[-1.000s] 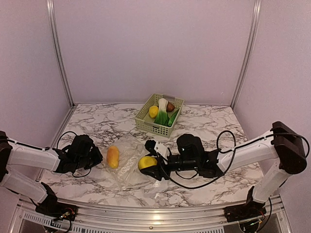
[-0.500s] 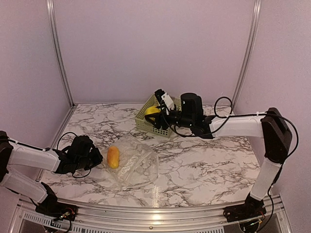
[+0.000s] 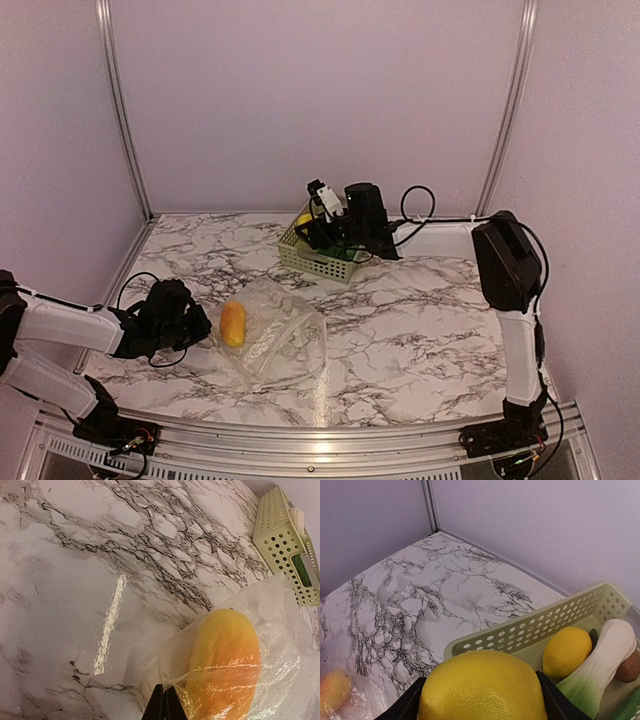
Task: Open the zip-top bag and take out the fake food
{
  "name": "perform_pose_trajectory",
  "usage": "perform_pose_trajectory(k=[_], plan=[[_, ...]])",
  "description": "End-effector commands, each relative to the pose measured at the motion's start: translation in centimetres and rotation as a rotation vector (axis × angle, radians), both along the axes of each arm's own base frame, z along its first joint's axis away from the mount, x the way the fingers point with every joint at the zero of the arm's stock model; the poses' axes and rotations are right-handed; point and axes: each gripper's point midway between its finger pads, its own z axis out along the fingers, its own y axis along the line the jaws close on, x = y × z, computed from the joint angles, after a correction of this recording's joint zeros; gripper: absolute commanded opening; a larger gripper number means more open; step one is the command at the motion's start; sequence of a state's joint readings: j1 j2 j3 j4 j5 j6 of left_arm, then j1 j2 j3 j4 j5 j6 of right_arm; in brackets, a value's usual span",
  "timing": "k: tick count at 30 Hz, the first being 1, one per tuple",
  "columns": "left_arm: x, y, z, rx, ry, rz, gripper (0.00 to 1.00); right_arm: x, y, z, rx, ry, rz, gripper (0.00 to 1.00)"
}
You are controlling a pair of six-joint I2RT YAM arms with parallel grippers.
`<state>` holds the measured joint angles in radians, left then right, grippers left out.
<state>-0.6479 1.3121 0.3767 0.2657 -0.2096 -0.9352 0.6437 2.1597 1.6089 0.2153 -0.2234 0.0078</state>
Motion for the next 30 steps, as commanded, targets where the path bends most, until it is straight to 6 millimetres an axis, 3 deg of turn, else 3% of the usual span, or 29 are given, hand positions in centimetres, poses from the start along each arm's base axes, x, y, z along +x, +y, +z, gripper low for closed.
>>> perform_pose_trajectory(k=[1, 8, 11, 18, 24, 30], plan=[[-0.2, 0.3, -0.1, 0.008, -0.003, -0.002, 0.0, 2.7, -0.2, -1.6, -0.024, 0.039, -0.051, 0.48], [-0.3, 0.4, -0.2, 0.013, -0.001, -0.001, 0.0, 5.7, 0.3, -3.9, -0.048, 0.064, -0.089, 0.54], [-0.3, 0.4, -0.2, 0.012, -0.003, -0.001, 0.0, 6.3, 0.6, -4.1, -0.058, 0.068, -0.087, 0.78], [-0.4, 0.5, -0.1, 0.012, -0.004, -0.005, 0.0, 5.8, 0.5, -1.6, -0.041, 0.038, -0.067, 0.89], [-0.6, 0.5, 0.0, 0.01, -0.009, -0.012, 0.0, 5.2, -0.4, 1.7, -0.05, -0.012, -0.081, 0.98], [-0.7, 0.5, 0.0, 0.001, -0.009, -0.015, 0.0, 5.1, -1.7, 3.6, -0.069, -0.02, -0.125, 0.99]])
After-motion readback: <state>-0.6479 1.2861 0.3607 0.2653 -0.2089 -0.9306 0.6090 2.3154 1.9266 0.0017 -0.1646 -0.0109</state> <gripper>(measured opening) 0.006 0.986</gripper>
